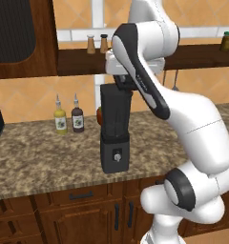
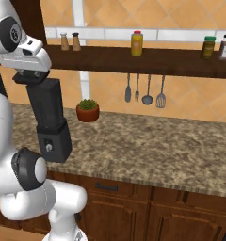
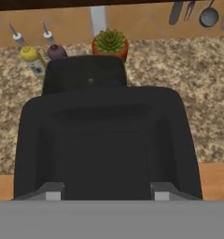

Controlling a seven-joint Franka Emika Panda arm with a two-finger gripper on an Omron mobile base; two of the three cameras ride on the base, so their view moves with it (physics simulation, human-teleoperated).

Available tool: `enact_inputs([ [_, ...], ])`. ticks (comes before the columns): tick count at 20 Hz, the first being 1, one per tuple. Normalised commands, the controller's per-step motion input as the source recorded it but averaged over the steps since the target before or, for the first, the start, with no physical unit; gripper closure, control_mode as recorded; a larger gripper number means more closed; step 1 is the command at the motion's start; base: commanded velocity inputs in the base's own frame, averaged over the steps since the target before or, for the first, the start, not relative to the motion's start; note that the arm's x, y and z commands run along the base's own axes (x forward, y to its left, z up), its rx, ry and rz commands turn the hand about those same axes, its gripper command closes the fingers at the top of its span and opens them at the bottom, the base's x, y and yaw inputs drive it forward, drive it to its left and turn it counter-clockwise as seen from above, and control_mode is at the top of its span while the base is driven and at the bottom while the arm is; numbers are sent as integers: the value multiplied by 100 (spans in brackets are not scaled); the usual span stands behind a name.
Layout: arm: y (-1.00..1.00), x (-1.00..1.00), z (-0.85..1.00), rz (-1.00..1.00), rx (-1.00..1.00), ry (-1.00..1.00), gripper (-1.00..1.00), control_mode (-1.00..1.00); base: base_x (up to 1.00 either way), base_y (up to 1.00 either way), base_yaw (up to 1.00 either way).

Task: Close the lid blender by securely placing the lid on top.

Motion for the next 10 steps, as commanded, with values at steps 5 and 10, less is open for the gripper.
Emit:
enact_inputs([
  [5,16,43,-16,0,-3,4,100,-100,0,0,0],
  [10,7,36,-22,0,-2,3,100,-100,0,0,0],
])
